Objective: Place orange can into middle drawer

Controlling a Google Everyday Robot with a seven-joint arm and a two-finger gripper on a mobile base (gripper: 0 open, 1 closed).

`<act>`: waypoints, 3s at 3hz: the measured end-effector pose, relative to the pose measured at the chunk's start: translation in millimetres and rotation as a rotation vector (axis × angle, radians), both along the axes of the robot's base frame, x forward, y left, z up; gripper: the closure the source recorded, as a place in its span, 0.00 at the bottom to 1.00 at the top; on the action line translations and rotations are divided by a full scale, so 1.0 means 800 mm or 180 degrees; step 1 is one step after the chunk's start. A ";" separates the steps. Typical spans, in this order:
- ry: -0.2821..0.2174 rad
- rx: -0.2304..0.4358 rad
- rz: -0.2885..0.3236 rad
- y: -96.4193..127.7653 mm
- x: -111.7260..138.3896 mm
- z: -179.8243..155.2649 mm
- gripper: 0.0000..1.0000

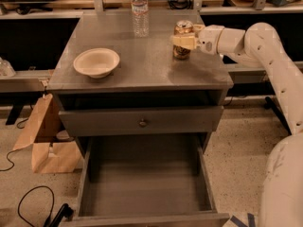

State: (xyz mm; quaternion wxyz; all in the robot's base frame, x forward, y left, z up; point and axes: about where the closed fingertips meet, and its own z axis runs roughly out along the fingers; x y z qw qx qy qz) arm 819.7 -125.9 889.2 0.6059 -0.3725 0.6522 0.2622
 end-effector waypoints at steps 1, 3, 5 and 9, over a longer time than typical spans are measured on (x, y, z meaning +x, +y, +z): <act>0.0004 0.0002 0.0015 0.005 0.000 -0.001 0.88; -0.0083 -0.0002 0.0194 0.026 -0.034 0.023 1.00; -0.0756 0.0091 0.0224 0.036 -0.183 0.142 1.00; 0.0176 -0.0065 0.0573 0.073 -0.405 -0.126 1.00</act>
Offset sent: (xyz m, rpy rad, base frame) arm -0.0005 0.0085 0.0069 -0.0203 -0.0050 0.0197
